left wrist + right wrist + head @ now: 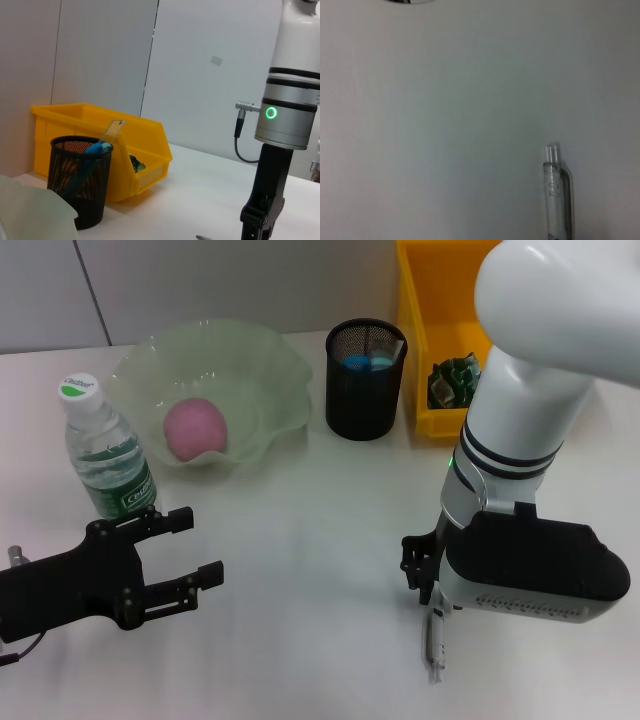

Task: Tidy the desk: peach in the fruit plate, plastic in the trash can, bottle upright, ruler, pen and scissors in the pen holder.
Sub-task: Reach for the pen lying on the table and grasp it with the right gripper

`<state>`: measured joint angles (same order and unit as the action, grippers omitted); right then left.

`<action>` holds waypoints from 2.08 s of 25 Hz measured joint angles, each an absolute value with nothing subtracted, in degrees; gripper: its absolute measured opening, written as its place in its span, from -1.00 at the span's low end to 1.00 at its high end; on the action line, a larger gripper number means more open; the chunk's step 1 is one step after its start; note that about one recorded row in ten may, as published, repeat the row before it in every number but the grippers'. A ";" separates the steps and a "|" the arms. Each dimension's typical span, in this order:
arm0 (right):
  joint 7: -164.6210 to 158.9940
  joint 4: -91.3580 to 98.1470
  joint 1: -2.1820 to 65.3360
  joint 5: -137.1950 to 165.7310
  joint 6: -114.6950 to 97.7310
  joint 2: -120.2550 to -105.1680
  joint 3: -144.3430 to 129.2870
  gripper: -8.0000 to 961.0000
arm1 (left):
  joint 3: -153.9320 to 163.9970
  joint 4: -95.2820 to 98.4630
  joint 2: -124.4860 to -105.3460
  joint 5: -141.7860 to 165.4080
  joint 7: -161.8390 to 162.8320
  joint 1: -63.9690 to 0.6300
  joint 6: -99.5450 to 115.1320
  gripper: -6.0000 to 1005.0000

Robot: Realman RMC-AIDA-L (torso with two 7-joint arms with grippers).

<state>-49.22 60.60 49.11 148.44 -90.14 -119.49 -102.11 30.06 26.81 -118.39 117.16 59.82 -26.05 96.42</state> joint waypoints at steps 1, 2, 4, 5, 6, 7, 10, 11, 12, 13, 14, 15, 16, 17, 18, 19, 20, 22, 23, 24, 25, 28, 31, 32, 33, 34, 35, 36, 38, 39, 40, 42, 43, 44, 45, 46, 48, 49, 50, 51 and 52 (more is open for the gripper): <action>-49.22 60.60 49.11 148.44 -90.14 -119.49 -102.11 -0.36 | 30.06 26.81 -118.39 117.16 59.82 -26.05 96.42 0.41; -49.22 60.44 49.17 148.42 -90.09 -119.52 -102.12 -0.36 | 30.05 26.81 -118.39 117.16 59.81 -26.04 96.42 0.41; -49.22 60.04 49.22 148.28 -89.96 -119.58 -102.12 -0.36 | 30.05 26.81 -118.33 117.16 59.75 -26.02 96.42 0.40; -49.22 60.04 49.22 148.28 -89.96 -119.58 -102.12 -0.36 | 30.05 26.81 -118.33 117.16 59.75 -26.02 96.42 0.40; -49.22 60.03 49.22 148.27 -89.94 -119.60 -102.11 -0.36 | 30.05 26.81 -118.31 117.15 59.75 -26.02 96.42 0.40; -49.22 59.99 49.22 148.27 -89.92 -119.61 -102.08 -0.36 | 30.06 26.81 -118.29 117.16 59.75 -26.01 96.41 0.40; -49.22 59.67 49.48 148.26 -89.89 -119.62 -101.98 -0.36 | 30.05 26.81 -118.29 117.16 59.77 -26.01 96.41 0.40; -49.22 59.67 49.48 148.26 -89.89 -119.62 -101.98 -0.36 | 30.05 26.81 -118.29 117.16 59.77 -26.01 96.41 0.40; -49.22 59.51 49.63 148.24 -89.88 -119.62 -101.94 -0.36 | 30.05 26.81 -118.29 117.16 59.76 -26.01 96.42 0.40; -49.22 59.29 49.76 148.21 -89.85 -119.62 -101.91 -0.36 | 30.06 26.81 -118.29 117.16 59.78 -26.01 96.42 0.40; -49.22 59.03 49.93 148.14 -89.83 -119.62 -101.88 -0.36 | 30.05 26.81 -118.29 117.16 59.82 -26.01 96.41 0.40; -49.22 58.54 50.29 147.98 -89.81 -119.62 -101.84 -0.36 | 30.05 26.81 -118.30 117.16 59.88 -26.01 96.42 0.40; -49.22 58.54 50.29 147.98 -89.81 -119.62 -101.84 -0.36 | 30.05 26.81 -118.30 117.16 59.88 -26.01 96.42 0.40; -49.22 58.29 50.47 147.89 -89.79 -119.62 -101.82 -0.36 | 30.06 26.81 -118.30 117.16 59.89 -26.01 96.42 0.40; -49.21 57.98 50.65 147.77 -89.75 -119.62 -101.80 -0.36 | 30.06 26.81 -118.30 117.16 59.88 -26.01 96.40 0.40; -49.21 57.68 50.82 147.68 -89.68 -119.62 -101.79 -0.36 | 30.06 26.81 -118.30 117.16 59.87 -26.01 96.36 0.40; -49.21 57.06 51.08 147.58 -89.46 -119.62 -101.77 -0.36 | 30.06 26.82 -118.30 117.16 59.85 -25.96 96.26 0.40; -49.01 56.64 51.25 147.48 -89.28 -119.62 -101.77 -0.36 | 30.05 26.85 -118.30 117.16 59.85 -25.95 96.24 0.40; -48.93 56.51 51.31 147.45 -89.22 -119.62 -101.77 -0.36 | 30.06 26.87 -118.30 117.16 59.87 -25.94 96.20 0.40; -48.93 56.51 51.31 147.45 -89.22 -119.62 -101.77 -0.36 | 30.06 26.87 -118.30 117.16 59.87 -25.94 96.20 0.40; -48.83 56.40 51.38 147.45 -89.19 -119.62 -101.77 -0.36 | 30.06 26.88 -118.30 117.16 59.91 -25.93 96.19 0.40; -48.77 56.33 51.41 147.45 -89.17 -119.62 -101.77 -0.36 | 30.05 26.90 -118.30 117.16 59.95 -25.94 96.18 0.39; -48.57 55.91 51.69 147.45 -89.13 -119.62 -101.77 -0.36 | 30.06 26.92 -118.27 117.16 60.01 -26.06 96.16 0.39; -48.32 55.67 51.85 147.45 -89.11 -119.62 -101.77 -0.36 | 30.06 27.00 -118.24 117.15 60.03 -26.09 96.15 0.39; -48.32 55.67 51.85 147.45 -89.11 -119.62 -101.77 -0.36 | 30.06 27.11 -118.23 117.15 60.04 -26.11 96.15 0.39; -48.19 55.50 51.94 147.45 -89.11 -119.62 -101.73 -0.36 | 30.06 27.24 -118.23 117.15 60.07 -26.11 96.15 0.39; -48.08 55.06 52.21 147.45 -89.03 -119.62 -101.56 -0.36 | 30.05 27.36 -118.21 117.14 60.10 -26.13 96.10 0.39; -48.08 55.06 52.21 147.45 -89.03 -119.62 -101.56 -0.36 | 30.05 27.36 -118.21 117.14 60.10 -26.13 96.10 0.39; -48.00 54.74 52.43 147.41 -88.91 -119.62 -101.46 -0.36 | 30.06 27.36 -118.21 117.13 60.11 -26.14 95.98 0.39; -47.95 54.63 52.49 147.41 -88.84 -119.62 -101.46 -0.36 | 30.06 27.36 -118.21 117.12 60.11 -26.14 95.89 0.39; -47.92 54.42 52.62 147.35 -88.77 -119.62 -101.45 -0.36 | 30.06 27.36 -118.21 117.10 60.09 -26.15 95.78 0.39; -47.92 54.34 52.68 147.25 -88.75 -119.61 -101.45 -0.36 | 30.06 27.36 -118.21 117.10 60.08 -26.16 95.75 0.39; -47.91 54.28 52.72 147.14 -88.75 -119.61 -101.48 -0.36 | 30.06 27.36 -118.21 117.09 60.07 -26.17 95.73 0.39; -47.90 54.28 52.75 147.07 -88.73 -119.62 -101.54 -0.36 | 30.06 27.36 -118.22 117.08 60.07 -26.17 95.72 0.39; -47.86 54.26 52.80 146.97 -88.69 -119.61 -101.62 -0.36 | 30.06 27.35 -118.24 117.07 60.02 -26.18 95.71 0.39; -47.84 54.24 52.80 146.95 -88.68 -119.61 -101.62 -0.36 | 30.05 27.35 -118.24 117.07 60.00 -26.19 95.70 0.39; -47.82 54.17 52.82 146.90 -88.68 -119.61 -101.61 -0.36 | 30.06 27.33 -118.26 117.07 59.98 -26.19 95.65 0.38; -47.82 54.17 52.82 146.90 -88.68 -119.61 -101.61 -0.36 | 30.06 27.33 -118.26 117.07 59.98 -26.19 95.65 0.38; -47.81 54.06 52.90 146.88 -88.68 -119.62 -101.63 -0.36 | 30.06 27.33 -118.27 117.07 60.03 -26.24 95.61 0.38; -47.81 54.06 52.90 146.88 -88.68 -119.62 -101.63 -0.36 | 30.06 27.33 -118.27 117.07 60.03 -26.24 95.61 0.38; -47.81 53.98 52.97 146.88 -88.67 -119.61 -101.64 -0.36 | 30.06 27.33 -118.28 117.07 60.05 -26.27 95.61 0.38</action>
